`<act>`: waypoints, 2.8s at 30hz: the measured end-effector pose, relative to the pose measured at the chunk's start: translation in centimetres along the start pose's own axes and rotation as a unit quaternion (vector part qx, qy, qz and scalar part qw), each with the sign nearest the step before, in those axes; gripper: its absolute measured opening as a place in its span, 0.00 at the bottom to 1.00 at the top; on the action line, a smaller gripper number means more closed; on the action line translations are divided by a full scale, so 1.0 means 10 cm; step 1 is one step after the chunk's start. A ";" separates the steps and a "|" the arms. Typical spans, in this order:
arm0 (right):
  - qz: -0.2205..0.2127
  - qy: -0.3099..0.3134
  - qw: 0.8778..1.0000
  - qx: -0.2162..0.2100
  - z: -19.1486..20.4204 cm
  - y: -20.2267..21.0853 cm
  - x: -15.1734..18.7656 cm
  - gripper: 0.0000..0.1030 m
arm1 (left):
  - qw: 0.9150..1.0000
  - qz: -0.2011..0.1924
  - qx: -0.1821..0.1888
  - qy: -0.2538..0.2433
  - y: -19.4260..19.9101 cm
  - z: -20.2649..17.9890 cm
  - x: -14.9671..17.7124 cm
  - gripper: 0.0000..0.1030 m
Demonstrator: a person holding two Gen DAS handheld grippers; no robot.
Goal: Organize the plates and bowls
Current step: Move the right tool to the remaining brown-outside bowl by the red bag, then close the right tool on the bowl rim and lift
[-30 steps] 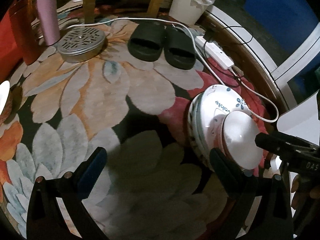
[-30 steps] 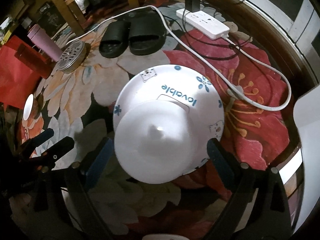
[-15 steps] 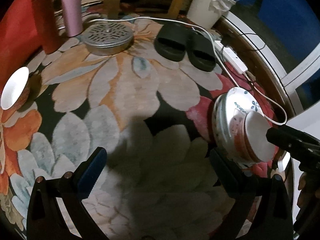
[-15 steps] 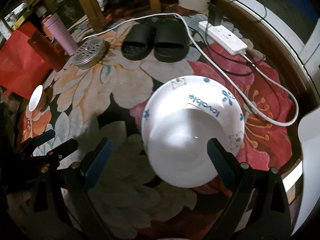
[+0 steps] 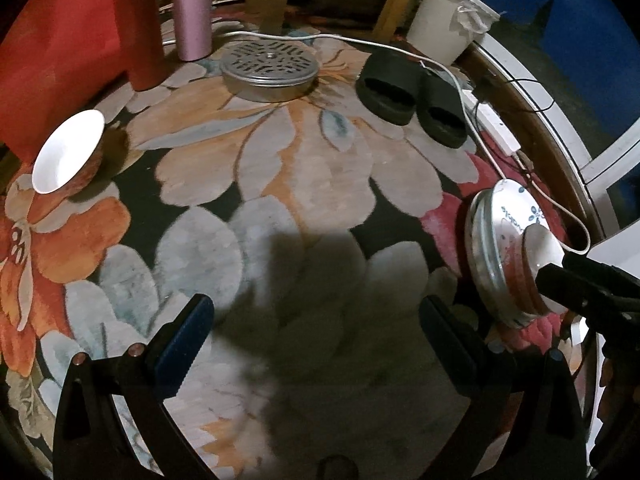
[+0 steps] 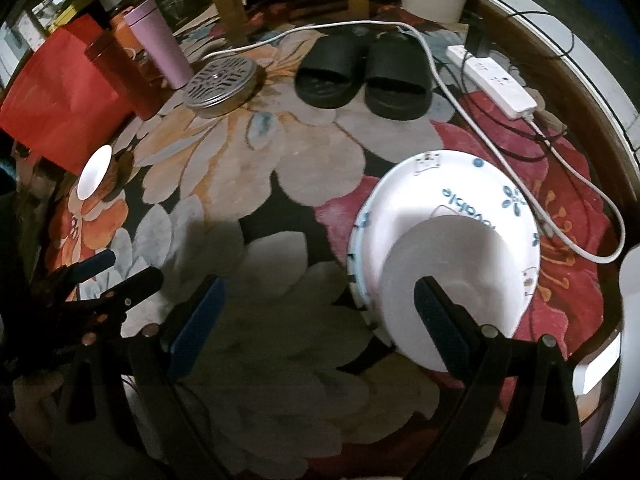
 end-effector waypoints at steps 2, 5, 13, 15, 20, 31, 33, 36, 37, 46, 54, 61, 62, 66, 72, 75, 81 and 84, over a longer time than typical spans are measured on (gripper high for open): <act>0.004 0.004 1.000 -0.004 0.07 -0.04 0.01 0.93 | 1.000 0.001 -0.004 0.002 -0.01 0.05 0.02 0.99; 0.009 0.009 1.000 -0.009 0.17 -0.09 0.04 0.93 | 1.000 0.001 -0.011 0.006 -0.01 0.16 0.04 0.99; 0.027 0.031 0.999 -0.022 0.42 -0.25 0.08 0.93 | 0.999 0.006 -0.028 0.018 -0.05 0.44 0.12 0.99; 0.032 0.036 0.999 -0.026 0.49 -0.29 0.09 0.93 | 0.999 0.007 -0.031 0.022 -0.05 0.51 0.14 0.99; 0.043 0.049 0.997 -0.035 0.65 -0.41 0.10 0.93 | 0.999 0.009 -0.041 0.031 -0.07 0.69 0.17 0.99; 0.067 0.053 0.995 -0.059 0.91 -0.62 0.14 0.93 | 0.997 0.014 -0.059 0.056 -0.12 1.02 0.26 0.99; 0.070 0.053 0.994 -0.062 0.94 -0.66 0.15 0.93 | 0.996 0.015 -0.061 0.058 -0.13 1.06 0.27 0.99; 0.075 0.051 0.994 -0.068 0.98 -0.71 0.16 0.94 | 0.996 0.015 -0.064 0.060 -0.15 1.10 0.29 0.99; 0.077 0.052 0.993 -0.070 0.99 -0.72 0.16 0.94 | 0.996 0.016 -0.066 0.061 -0.15 1.12 0.29 0.99; 0.085 0.053 0.991 -0.086 1.09 -0.83 0.16 1.00 | 0.994 0.017 -0.074 0.073 -0.19 1.21 0.30 0.99; 0.096 0.057 0.990 -0.090 1.15 -0.94 0.16 1.00 | 0.992 0.020 -0.082 0.089 -0.21 1.37 0.33 0.99; 0.104 0.072 0.987 -0.102 1.35 -1.05 0.13 1.00 | 0.990 0.024 -0.089 0.110 -0.22 1.56 0.36 0.99; 0.106 0.073 0.986 -0.104 1.37 -1.07 0.12 1.00 | 0.989 0.025 -0.090 0.115 -0.23 1.60 0.36 0.99; 0.117 0.080 0.984 -0.108 1.47 -1.19 0.10 1.00 | 0.987 0.026 -0.094 0.130 -0.23 1.74 0.36 0.99; 0.136 0.081 0.981 -0.115 1.67 -1.41 0.00 1.00 | 0.981 0.027 -0.105 0.163 -0.24 2.05 0.37 0.99; 0.146 0.079 0.978 -0.126 1.85 -1.55 -0.06 1.00 | 0.977 0.025 -0.112 0.180 -0.22 2.24 0.36 0.99; 0.151 0.071 0.975 -0.147 2.22 -1.80 -0.23 1.00 | 0.968 0.021 -0.124 0.218 -0.18 2.61 0.40 0.99; 0.150 0.068 0.973 -0.163 2.41 -1.92 -0.32 1.00 | 0.964 0.022 -0.125 0.235 -0.17 2.74 0.45 0.99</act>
Point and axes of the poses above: each gripper's, at about its wrist camera, not at the fingertips, and y roughly against the way its jaws point, z to its left, x to its underside, the point moved 9 cm from there along -y, roughly the way its jaws point, and after that the axes turned 14 degrees about -x, right-handed, at the moved point
